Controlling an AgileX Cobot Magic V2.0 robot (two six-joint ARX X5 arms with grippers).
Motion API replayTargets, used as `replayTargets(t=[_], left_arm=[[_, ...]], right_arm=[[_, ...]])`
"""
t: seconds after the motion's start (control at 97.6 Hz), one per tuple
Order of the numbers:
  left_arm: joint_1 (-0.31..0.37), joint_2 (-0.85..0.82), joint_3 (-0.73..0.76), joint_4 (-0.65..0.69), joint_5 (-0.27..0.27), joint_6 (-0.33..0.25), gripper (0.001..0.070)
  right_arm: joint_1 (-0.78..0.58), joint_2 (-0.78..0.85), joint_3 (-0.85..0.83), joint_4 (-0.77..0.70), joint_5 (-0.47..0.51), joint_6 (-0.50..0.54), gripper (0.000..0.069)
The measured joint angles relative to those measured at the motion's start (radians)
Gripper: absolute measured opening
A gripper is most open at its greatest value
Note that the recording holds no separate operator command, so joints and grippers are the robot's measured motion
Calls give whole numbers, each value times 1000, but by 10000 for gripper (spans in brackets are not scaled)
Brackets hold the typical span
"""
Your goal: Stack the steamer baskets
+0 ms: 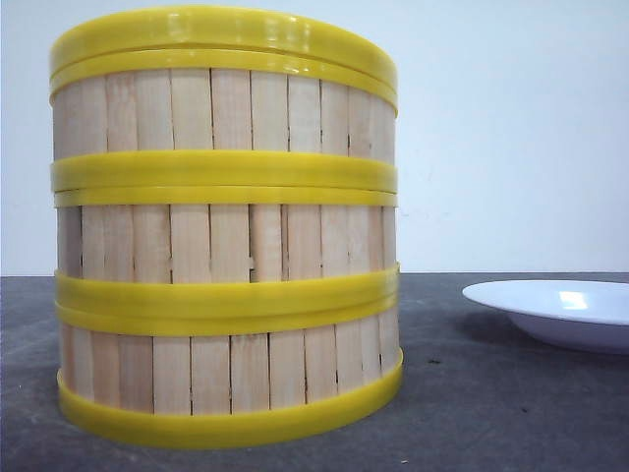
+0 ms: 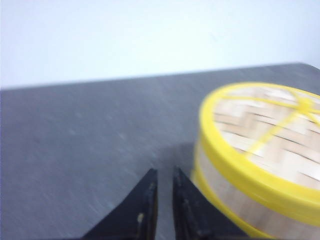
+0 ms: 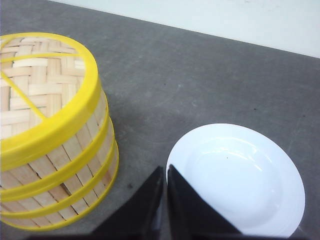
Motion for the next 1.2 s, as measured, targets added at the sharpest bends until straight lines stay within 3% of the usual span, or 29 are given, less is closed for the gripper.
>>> replayTargets(t=[0.215,0.369,0.492,0.768,1.199], left_arm=[[58,-87,-238,249,-72,20,29],[68,-124,-386,372,-95,20,28],[68,-146,-460,379,-107,20,28],[68,-175,-566,408,-198,1,28],[69,-202,-631,440,-228,-61,28]], right_arm=[[0,0,0,0,0,0,9],[0,0,0,0,0,0,9],[0,0,0,0,0,0,9],[0,0,0,0,0,0,9],[0,0,0,4,0,0,9]])
